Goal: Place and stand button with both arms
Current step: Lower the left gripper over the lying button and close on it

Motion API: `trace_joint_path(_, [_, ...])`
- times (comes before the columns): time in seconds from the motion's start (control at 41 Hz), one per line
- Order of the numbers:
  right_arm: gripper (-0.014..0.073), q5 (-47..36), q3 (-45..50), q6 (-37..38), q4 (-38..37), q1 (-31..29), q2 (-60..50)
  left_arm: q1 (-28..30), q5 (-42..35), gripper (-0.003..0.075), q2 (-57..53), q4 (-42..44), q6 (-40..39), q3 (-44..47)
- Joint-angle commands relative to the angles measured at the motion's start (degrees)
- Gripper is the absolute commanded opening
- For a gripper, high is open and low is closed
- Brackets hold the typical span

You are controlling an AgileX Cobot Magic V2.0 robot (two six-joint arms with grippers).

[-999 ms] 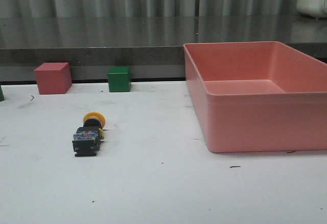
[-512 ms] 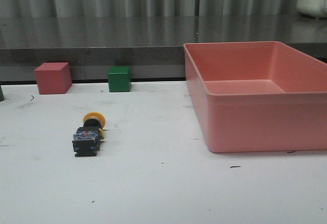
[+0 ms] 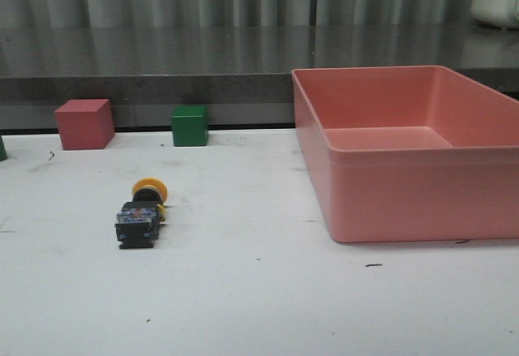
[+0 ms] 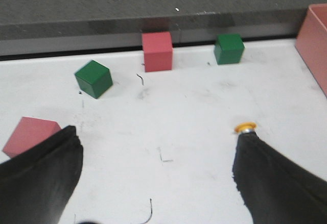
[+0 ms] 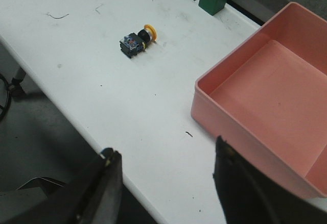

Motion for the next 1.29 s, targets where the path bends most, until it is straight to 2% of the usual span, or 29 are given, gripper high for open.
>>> trace_joint_path(0.0, [0.0423, -3.4, -1.2, -0.6, -0.7, -0.3, 0.1, -3.7, -0.2, 0.0582, 4.0, -0.5, 1.1, -3.8])
trace_joint_path(0.268, [0.0423, -3.4, -1.2, -0.6, -0.7, -0.3, 0.1, -15.0, 1.0, 0.0583, 17.6, -0.5, 1.2, -7.0])
trace_joint_path(0.463, [0.0423, -3.4, -1.2, -0.6, -0.7, -0.3, 0.1, -20.1, 1.6, 0.0583, 29.6, -0.5, 1.2, -11.0])
trace_joint_path(0.926, [0.0423, -3.4, -1.2, -0.6, -0.7, -0.3, 0.1, -20.3, 9.2, 0.0587, 55.5, 0.0, -11.6, -27.4])
trace_joint_path(1.267, [0.0423, -3.4, -1.2, -0.6, -0.7, -0.3, 0.1, -20.3, 8.7, 0.0587, 66.5, 3.6, -21.1, -33.6])
